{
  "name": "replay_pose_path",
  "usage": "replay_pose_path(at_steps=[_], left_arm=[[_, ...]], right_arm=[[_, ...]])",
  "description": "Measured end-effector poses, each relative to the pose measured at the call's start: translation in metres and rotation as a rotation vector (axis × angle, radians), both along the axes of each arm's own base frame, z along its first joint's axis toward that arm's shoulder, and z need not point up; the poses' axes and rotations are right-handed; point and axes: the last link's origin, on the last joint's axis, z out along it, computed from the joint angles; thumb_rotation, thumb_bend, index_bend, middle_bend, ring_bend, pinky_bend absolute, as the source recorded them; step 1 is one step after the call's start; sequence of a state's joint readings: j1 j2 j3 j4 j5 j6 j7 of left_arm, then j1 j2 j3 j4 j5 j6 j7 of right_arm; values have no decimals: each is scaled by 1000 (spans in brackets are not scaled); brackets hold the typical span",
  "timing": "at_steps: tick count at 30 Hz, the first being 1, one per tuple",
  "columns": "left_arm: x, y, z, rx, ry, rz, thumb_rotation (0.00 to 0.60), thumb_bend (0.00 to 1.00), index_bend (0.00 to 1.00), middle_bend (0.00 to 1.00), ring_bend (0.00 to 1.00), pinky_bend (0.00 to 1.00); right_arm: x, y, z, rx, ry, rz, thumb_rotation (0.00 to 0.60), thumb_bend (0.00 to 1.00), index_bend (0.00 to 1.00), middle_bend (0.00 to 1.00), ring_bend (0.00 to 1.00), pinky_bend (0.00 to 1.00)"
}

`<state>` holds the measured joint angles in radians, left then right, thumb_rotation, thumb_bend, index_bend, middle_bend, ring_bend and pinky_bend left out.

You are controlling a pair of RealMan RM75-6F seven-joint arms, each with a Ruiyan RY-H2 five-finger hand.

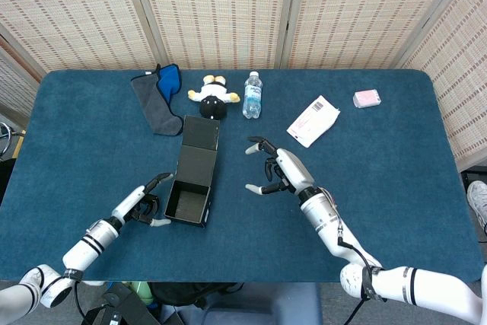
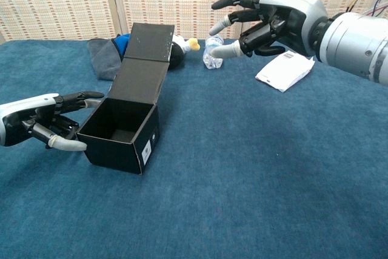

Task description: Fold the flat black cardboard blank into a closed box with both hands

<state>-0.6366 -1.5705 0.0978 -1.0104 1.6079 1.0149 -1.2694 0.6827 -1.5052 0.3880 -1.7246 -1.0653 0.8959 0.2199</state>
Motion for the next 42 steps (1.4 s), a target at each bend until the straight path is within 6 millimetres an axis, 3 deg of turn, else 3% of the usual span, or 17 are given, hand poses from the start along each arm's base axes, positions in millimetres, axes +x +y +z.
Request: replay_pose_path(at_steps=[19,35,37,40,42], left_arm=[[7,5,-25,-45,-124,34,600,78,1,5,661,812],[10,5,-36,-19,-185,64,600,78,243,285,690,827],[10,4,-36,-14,-194,70,600,78,253,295,693,828],[10,4,-36,-5,-207,74,600,78,257,298,694,828],[11,3,-36,3,-219,77,600,78,258,299,694,828]], right_arm=[[-10,0,-1,-12,4,-24,600,139,114,285,731,1000],[-17,-2,-4,-8,-2,-50,600,139,114,308,731,1000],[-18,-1,-5,-4,-4,-55,600,139,114,309,708,1000],[-19,-1,-6,10,-22,-76,600,143,114,320,581,990],[-20,-1,-7,26,-42,-99,600,149,114,318,473,875]])
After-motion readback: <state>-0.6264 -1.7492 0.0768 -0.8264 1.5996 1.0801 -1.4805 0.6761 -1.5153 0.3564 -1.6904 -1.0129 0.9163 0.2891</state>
